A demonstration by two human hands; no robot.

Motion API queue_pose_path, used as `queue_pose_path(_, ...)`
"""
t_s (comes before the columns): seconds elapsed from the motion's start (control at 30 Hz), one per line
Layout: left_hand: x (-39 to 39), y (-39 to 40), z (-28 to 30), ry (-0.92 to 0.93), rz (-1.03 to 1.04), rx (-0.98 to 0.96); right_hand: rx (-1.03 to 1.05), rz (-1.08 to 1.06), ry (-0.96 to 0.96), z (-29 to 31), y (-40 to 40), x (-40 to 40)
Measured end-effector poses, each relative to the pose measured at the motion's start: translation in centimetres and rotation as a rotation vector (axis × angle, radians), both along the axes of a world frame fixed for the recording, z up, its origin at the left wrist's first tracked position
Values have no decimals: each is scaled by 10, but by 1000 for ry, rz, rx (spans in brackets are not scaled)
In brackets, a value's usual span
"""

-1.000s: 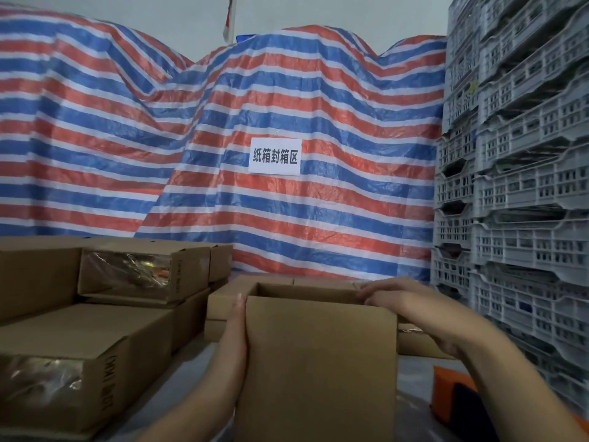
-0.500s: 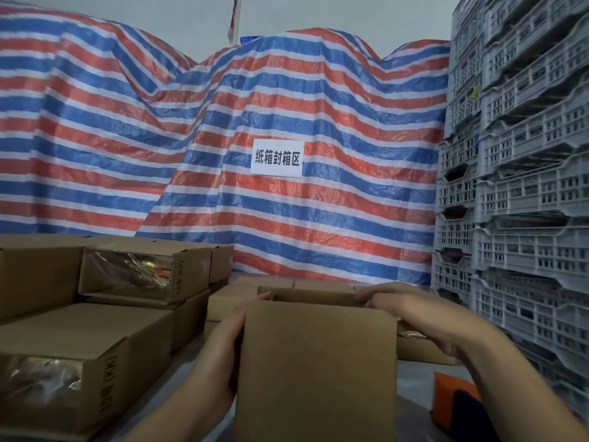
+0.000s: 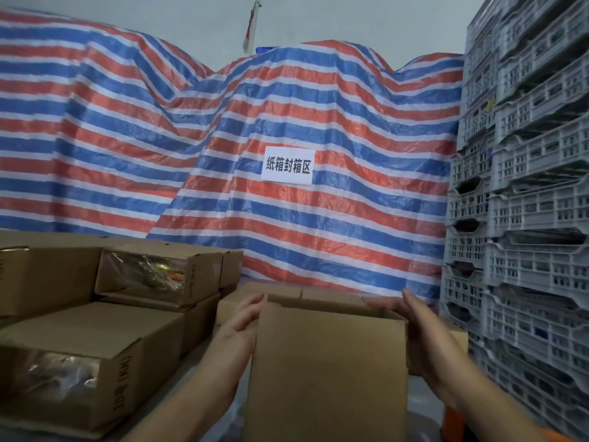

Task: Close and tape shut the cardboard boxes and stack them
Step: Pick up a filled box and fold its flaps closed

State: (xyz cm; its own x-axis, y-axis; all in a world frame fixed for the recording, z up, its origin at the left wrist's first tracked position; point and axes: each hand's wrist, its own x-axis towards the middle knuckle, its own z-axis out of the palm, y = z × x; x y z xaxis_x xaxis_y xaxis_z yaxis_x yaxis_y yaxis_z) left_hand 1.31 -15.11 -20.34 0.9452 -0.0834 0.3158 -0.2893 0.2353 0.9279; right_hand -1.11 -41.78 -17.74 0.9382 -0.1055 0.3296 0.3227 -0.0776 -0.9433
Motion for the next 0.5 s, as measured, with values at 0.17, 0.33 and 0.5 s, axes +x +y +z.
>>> queue_pose_path(0.17, -11, -5, -3, -182, 53, 18, 108, -314, -126, -13, 7, 10)
queue_pose_path(0.33, -14, -1, -1, -207, 15, 43, 106, -346, -172, -27, 6, 12)
queue_pose_path(0.5, -5, -2, -5, -77, -45, 74, 107, -237, -265, -31, 10, 10)
